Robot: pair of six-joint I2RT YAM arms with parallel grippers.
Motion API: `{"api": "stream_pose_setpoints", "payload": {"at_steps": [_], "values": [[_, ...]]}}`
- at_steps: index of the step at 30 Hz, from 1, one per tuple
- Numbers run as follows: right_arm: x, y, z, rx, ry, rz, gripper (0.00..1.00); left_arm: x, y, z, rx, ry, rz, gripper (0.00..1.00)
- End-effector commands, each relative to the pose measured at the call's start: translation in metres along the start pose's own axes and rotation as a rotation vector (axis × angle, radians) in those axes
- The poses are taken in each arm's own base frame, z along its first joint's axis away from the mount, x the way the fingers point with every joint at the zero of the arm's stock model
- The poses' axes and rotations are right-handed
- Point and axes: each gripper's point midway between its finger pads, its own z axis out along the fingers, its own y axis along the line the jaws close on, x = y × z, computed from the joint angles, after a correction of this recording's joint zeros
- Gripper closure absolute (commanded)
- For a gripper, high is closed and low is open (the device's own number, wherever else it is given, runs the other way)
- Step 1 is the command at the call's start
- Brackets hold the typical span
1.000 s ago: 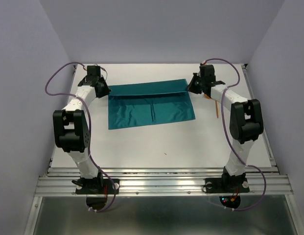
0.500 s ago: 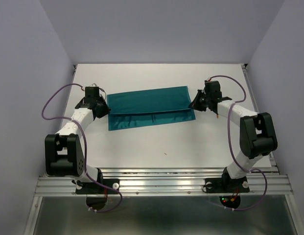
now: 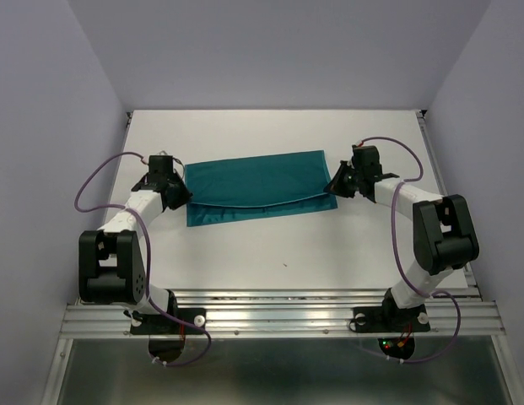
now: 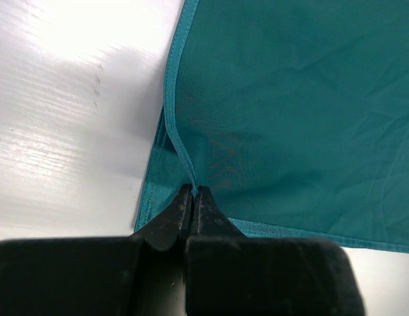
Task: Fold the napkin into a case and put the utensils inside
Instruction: Fold and flatten the napkin at the center of the board.
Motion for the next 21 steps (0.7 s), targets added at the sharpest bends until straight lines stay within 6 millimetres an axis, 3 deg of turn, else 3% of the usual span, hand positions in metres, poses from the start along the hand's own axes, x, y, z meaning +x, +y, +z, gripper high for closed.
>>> {"api": "stream_pose_setpoints", "payload": {"at_steps": [1,21], "values": [[-0.019,0.018,-0.006,-0.063,-0.066,-0.011,0.99,-0.001,-0.003,-0.004,0.015,-0.023,0.0,1.0],[-0.021,0.018,-0.018,-0.05,-0.098,-0.016,0.99,0.003,-0.008,-0.011,0.033,-0.016,-0.002,1.0]]}}
